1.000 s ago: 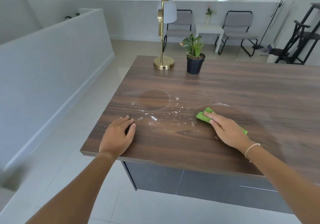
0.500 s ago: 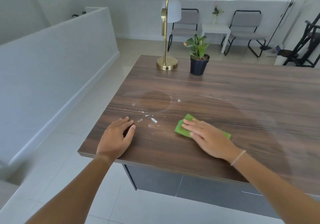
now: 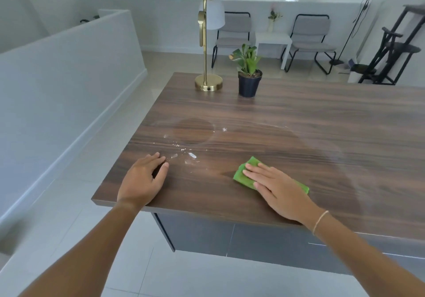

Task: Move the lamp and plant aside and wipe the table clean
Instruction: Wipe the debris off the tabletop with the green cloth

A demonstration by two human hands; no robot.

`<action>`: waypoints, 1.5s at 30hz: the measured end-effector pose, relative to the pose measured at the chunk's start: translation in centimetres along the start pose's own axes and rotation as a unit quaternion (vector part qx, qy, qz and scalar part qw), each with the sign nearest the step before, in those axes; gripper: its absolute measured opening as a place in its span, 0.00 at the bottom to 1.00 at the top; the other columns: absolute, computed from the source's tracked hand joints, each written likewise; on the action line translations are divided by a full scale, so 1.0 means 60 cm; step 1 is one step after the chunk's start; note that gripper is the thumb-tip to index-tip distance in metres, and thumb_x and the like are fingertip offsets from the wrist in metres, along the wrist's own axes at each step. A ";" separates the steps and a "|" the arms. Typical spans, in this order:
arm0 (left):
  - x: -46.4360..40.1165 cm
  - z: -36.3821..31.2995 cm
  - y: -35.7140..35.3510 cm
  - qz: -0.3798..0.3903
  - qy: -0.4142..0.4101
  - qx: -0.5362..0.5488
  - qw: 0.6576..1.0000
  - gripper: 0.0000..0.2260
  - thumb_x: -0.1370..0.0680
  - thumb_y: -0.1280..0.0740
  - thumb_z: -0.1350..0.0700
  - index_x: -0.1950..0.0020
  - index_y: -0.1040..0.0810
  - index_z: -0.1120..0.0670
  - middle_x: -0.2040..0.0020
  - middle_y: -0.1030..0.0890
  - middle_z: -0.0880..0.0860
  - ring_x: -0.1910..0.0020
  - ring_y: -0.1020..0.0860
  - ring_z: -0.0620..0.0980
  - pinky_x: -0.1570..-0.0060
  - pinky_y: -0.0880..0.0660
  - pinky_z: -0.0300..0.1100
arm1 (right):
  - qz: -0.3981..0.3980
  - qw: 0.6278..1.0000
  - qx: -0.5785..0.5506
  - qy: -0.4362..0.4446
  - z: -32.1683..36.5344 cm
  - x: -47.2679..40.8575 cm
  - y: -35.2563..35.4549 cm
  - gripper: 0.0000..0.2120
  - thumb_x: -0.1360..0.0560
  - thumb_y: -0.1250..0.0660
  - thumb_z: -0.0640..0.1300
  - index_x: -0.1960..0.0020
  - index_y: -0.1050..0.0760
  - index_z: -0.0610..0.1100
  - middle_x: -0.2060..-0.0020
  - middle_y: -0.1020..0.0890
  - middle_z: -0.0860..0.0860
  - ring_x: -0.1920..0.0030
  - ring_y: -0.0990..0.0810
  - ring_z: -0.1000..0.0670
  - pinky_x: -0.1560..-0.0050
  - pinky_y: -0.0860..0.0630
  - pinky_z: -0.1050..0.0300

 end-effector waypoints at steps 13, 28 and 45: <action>0.004 0.004 0.003 -0.002 -0.009 0.007 1.000 0.16 0.22 0.40 0.50 0.37 0.24 0.52 0.32 0.26 0.52 0.30 0.34 0.50 0.32 0.37 0.47 | -0.015 0.999 0.031 -0.035 -0.014 -0.034 -0.004 0.28 0.25 0.58 0.57 0.28 0.38 0.54 0.28 0.40 0.60 0.27 0.46 0.58 0.29 0.48 0.58; 0.000 0.005 -0.002 -0.011 -0.003 -0.001 1.000 0.22 0.27 0.44 0.43 0.39 0.22 0.51 0.34 0.24 0.50 0.31 0.32 0.48 0.34 0.37 0.44 | 0.015 0.998 0.038 -0.049 -0.063 -0.166 -0.010 0.21 0.20 0.51 0.47 0.27 0.38 0.49 0.26 0.39 0.54 0.25 0.43 0.50 0.28 0.47 0.54; -0.001 0.006 -0.003 -0.004 0.005 0.008 1.000 0.26 0.28 0.48 0.38 0.39 0.22 0.48 0.34 0.25 0.48 0.31 0.32 0.46 0.35 0.40 0.36 | 0.028 0.997 -0.012 0.072 0.058 -0.191 -0.064 0.22 0.22 0.51 0.47 0.28 0.37 0.50 0.27 0.38 0.57 0.26 0.43 0.54 0.29 0.49 0.60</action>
Point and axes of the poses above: each hand's wrist, its own x-axis away from the middle knuckle, its own y-axis out of the back of the hand, z = x × y, the point moved 5 cm from there along -x, towards the middle knuckle
